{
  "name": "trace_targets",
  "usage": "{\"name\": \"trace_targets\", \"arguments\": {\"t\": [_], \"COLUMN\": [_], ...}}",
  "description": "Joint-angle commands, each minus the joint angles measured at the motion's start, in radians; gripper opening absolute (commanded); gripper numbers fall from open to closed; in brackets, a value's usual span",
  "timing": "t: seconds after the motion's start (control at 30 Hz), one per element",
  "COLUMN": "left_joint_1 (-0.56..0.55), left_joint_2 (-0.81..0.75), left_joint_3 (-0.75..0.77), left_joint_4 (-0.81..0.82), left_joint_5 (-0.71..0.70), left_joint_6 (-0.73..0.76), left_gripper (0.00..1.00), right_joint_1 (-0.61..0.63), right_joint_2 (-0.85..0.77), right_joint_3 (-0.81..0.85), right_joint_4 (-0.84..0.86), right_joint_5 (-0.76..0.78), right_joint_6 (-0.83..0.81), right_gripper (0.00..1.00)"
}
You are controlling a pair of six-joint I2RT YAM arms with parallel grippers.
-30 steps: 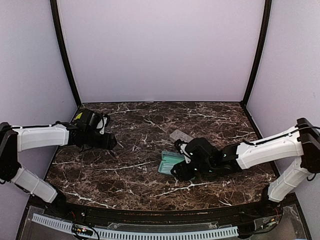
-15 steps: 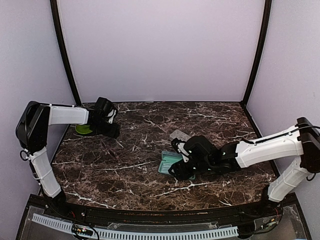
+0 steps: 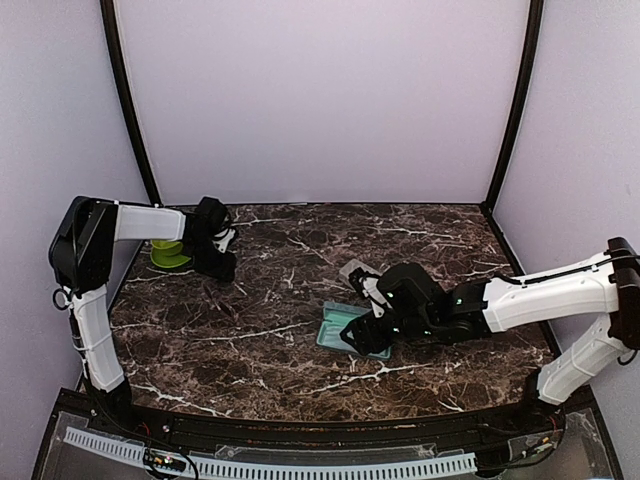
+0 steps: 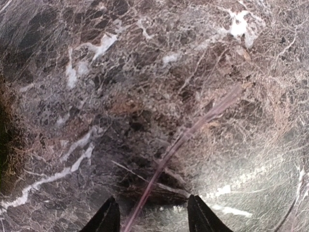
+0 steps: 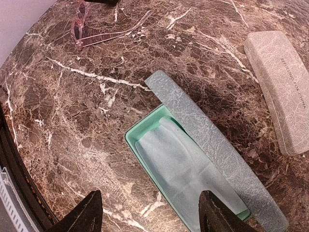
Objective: Organize the sunglasses
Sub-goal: Pick up the sunglasses from the center of the board, then fold the right temple of the sunglasses with the sunglasses.
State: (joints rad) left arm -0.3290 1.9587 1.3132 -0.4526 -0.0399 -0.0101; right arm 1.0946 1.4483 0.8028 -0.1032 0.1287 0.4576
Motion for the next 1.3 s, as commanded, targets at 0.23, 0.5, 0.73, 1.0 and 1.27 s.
{"name": "trace_targets", "arguments": {"t": [0.23,0.5,0.73,1.0,1.27], "left_joint_1": [0.004,0.002,-0.022,-0.127,-0.275], "left_joint_2": [-0.060,-0.105,-0.224,-0.524,-0.719], "left_joint_3": [-0.047,-0.078,-0.144,-0.300,-0.479], "left_joint_4": [-0.059,-0.034,-0.009,0.125,0.299], "left_joint_5": [0.004,0.007,-0.005,-0.013,-0.033], "left_joint_6": [-0.008,-0.026,-0.048,-0.151,-0.289], "left_gripper": [0.31,0.11,0.00,0.00,0.00], "right_joint_1": [-0.007,-0.007,-0.007,-0.007,-0.026], "right_joint_2": [0.026,-0.005,0.008,0.085,0.133], "right_joint_3": [0.009,0.020,0.079,0.273,0.387], "right_joint_4": [0.020,-0.011,-0.047,-0.095,-0.059], "right_joint_5": [-0.020,-0.004,-0.001,0.037,0.066], "right_joint_6": [-0.004,0.003,-0.006,0.011,0.065], "right_gripper": [0.68,0.68,0.68,0.70,0.74]}}
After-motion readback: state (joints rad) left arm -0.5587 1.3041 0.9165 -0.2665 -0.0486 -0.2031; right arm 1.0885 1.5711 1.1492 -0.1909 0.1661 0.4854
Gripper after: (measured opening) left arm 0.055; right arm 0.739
